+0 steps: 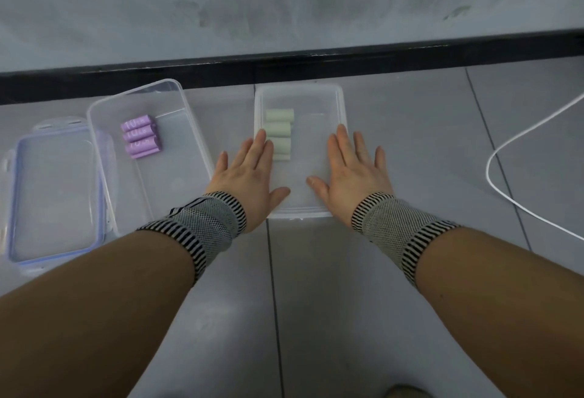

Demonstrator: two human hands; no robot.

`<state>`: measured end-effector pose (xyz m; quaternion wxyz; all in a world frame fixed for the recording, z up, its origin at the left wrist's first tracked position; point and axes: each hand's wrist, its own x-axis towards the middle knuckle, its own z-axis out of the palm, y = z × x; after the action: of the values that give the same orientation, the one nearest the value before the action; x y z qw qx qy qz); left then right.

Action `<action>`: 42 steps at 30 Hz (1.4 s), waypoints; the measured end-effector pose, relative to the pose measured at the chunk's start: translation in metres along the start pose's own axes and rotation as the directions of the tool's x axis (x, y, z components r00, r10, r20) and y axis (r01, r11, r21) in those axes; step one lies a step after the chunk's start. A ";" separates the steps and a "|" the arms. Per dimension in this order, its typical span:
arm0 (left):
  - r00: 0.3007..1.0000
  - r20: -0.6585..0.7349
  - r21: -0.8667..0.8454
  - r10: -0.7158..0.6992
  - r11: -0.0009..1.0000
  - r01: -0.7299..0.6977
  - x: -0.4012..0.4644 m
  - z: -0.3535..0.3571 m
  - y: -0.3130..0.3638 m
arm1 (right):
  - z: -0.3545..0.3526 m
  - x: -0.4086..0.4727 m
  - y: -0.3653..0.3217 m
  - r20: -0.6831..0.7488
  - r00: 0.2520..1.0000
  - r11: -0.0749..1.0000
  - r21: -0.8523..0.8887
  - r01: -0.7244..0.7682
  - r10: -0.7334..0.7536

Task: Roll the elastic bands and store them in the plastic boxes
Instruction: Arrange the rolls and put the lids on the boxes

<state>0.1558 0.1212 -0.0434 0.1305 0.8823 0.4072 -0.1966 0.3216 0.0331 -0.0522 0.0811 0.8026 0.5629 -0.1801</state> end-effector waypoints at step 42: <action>0.999 -0.005 0.097 0.038 0.995 -0.037 0.023 -0.035 -0.005 | -0.029 0.017 -0.002 -0.039 0.994 0.995 0.012 0.103 -0.102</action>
<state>0.1738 0.1530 -0.0231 0.0900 0.8957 0.3810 -0.2108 0.3305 0.0583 -0.0321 0.0552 0.7765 0.6036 -0.1726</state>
